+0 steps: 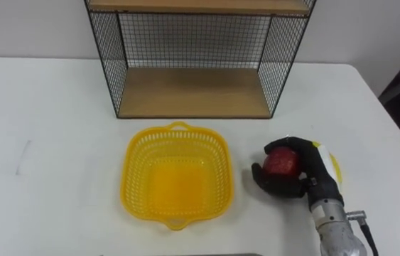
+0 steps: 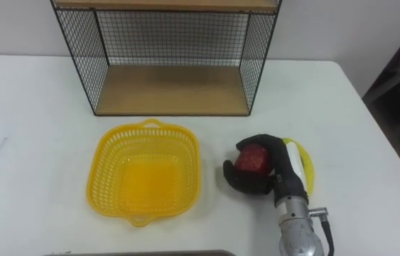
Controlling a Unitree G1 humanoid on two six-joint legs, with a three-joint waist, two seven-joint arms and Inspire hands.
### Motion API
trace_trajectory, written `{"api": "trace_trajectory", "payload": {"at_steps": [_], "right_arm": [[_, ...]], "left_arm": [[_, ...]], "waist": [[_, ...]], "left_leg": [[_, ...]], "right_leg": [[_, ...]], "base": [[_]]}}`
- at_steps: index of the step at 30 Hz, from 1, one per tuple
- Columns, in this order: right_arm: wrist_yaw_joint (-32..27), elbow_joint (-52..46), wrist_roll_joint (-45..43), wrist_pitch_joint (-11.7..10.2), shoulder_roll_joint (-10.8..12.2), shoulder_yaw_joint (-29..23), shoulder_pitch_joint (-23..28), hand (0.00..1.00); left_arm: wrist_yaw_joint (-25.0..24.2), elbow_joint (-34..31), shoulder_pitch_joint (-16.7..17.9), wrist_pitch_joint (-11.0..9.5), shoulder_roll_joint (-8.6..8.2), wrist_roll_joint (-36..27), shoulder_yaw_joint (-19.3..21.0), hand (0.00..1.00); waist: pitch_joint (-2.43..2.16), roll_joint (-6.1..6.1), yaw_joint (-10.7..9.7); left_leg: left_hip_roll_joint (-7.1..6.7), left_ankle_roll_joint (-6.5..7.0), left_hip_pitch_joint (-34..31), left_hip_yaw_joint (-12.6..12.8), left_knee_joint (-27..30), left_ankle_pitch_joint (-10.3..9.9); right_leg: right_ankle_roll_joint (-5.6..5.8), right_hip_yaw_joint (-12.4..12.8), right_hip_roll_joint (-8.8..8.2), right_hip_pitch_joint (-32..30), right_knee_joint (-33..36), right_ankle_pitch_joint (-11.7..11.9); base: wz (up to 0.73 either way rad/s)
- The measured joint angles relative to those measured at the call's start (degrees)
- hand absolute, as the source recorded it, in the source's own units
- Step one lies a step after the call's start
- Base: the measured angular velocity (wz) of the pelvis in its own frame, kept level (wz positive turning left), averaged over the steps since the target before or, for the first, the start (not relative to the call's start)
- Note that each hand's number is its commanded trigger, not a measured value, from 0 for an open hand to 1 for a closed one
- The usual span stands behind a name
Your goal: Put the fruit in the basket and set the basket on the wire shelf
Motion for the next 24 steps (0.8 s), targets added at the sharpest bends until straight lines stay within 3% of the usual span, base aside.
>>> {"api": "trace_trajectory", "payload": {"at_steps": [3, 9, 18, 24], "right_arm": [[0.4, -4.6, 0.0, 0.3, 0.0, -0.6, 0.0, 1.0], [0.4, -12.0, 3.6, 0.3, -0.4, -0.8, 0.0, 1.0], [0.4, -23.5, 4.6, 0.1, -0.5, -0.8, -0.2, 1.0], [0.4, -27.5, 1.6, 0.2, -0.4, 0.7, -0.2, 1.0]], "left_arm": [[0.0, 0.9, -0.3, 0.0, -0.52, 0.0, 0.0, 0.0], [-0.1, 0.7, -0.1, 0.0, -0.97, 0.0, 0.0, 0.0], [-0.6, 1.2, 0.6, -1.7, -0.3, -0.4, -0.5, 0.0], [-0.8, 2.1, -0.1, -1.6, -0.26, -0.3, -0.9, 0.0]], "waist": [[0.14, 0.72, 0.0], [-0.13, 1.65, 0.0], [0.17, 0.24, 0.2], [-0.07, -0.1, 0.6]], "left_leg": [[0.0, 0.01, -0.2, 0.0, -0.1, 0.0], [0.08, -0.03, 0.4, 0.2, -0.1, 0.0], [0.11, -0.01, 0.4, 1.0, -0.1, 0.0], [0.1, -0.01, 0.0, 1.0, 0.0, 0.0]], "right_leg": [[0.0, 0.1, 0.0, -0.3, 0.1, 0.0], [0.0, 0.3, 0.09, -0.1, 0.1, 0.0], [0.0, 1.4, 0.23, -0.4, 0.4, 0.0], [0.0, 1.1, 0.22, -0.8, 0.6, 0.0]], "base": [[0.0], [0.0], [-0.04], [0.0]]}}
